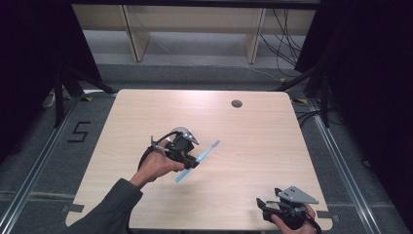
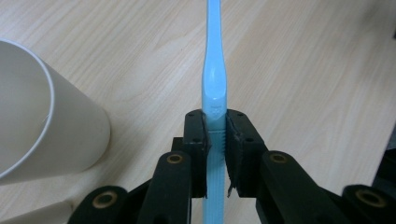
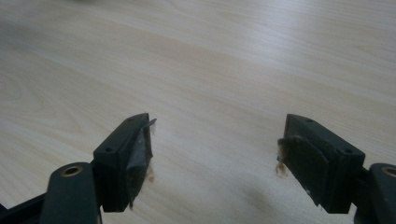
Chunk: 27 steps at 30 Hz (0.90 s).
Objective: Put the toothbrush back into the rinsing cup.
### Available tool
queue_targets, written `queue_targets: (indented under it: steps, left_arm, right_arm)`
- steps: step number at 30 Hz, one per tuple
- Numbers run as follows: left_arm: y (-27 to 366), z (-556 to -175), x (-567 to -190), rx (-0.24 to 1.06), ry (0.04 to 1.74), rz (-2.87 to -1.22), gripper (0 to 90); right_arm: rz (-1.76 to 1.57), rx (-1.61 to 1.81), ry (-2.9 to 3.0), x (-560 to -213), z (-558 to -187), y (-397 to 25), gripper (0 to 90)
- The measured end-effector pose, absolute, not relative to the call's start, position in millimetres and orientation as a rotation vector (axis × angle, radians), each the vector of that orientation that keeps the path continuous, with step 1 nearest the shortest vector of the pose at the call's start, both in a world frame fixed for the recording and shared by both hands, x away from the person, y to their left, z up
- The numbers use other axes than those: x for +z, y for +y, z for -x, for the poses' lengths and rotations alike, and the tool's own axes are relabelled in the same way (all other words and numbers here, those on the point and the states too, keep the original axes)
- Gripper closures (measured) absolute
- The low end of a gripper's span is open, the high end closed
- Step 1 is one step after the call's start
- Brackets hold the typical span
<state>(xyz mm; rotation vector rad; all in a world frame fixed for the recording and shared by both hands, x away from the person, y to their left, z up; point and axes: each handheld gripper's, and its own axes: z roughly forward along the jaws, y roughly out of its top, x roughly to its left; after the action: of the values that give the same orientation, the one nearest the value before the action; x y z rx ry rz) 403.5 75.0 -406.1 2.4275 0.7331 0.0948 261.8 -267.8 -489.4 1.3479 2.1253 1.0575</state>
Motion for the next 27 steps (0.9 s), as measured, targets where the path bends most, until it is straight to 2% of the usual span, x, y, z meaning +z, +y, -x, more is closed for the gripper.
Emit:
queue_targets:
  steps: [12, 19, 27]
  left_arm:
    - [109.9, -390.1, -394.9, 0.130, 0.753, -2.217, 78.5]
    - [128.5, -382.9, -389.8, 0.228, 0.777, -2.075, 78.5]
    - [147.6, -377.7, -388.2, 0.283, 0.807, -1.944, 78.5]
  right_arm:
    - [-1.377, 1.061, 2.121, -489.5, -261.0, -266.0, 25.3]
    - [-1.333, 1.046, 2.127, -490.0, -262.5, -268.2, 25.3]
    - [-1.379, 1.066, 2.119, -489.3, -260.7, -266.0, 25.3]
